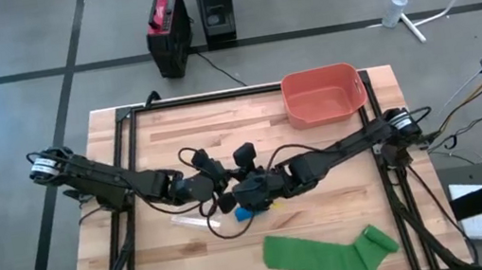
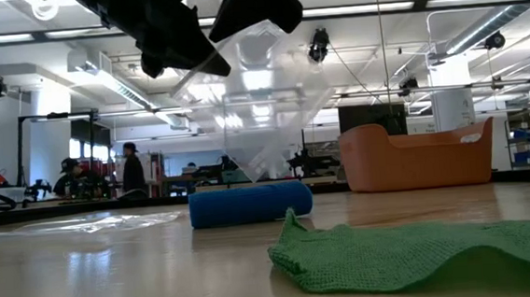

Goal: Roll bandage
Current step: Open the transparent zip bag

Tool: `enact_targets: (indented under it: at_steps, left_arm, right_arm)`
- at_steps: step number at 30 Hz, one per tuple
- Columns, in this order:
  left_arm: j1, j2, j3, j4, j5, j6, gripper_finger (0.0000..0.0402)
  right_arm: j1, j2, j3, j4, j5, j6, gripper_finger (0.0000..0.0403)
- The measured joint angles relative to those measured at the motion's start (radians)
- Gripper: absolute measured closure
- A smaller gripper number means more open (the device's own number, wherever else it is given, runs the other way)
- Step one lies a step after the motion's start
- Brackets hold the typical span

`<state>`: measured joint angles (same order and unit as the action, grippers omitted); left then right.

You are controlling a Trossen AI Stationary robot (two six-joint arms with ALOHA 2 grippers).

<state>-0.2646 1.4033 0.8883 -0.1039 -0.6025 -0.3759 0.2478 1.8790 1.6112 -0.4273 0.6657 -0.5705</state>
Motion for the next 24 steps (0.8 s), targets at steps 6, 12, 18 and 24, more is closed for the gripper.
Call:
enact_targets:
  at_steps: [6, 12, 18, 24]
  left_arm:
    - [0.0, 0.0, -0.001, -0.003, -0.013, 0.011, 0.0401]
    - [0.0, -0.026, -0.003, -0.021, -0.041, 0.027, 0.0401]
    - [0.0, -0.057, -0.003, -0.038, -0.094, 0.034, 0.0401]
    - [0.0, -0.065, -0.003, -0.025, -0.081, 0.025, 0.0401]
  right_arm:
    - [-0.008, 0.005, 0.001, -0.022, -0.015, -0.006, 0.0402]
    - [-0.006, 0.016, 0.001, -0.093, -0.024, 0.05, 0.0401]
    - [-0.003, 0.016, 0.001, -0.12, -0.099, 0.106, 0.0401]
    - [-0.002, 0.016, 0.014, -0.11, -0.02, 0.106, 0.0401]
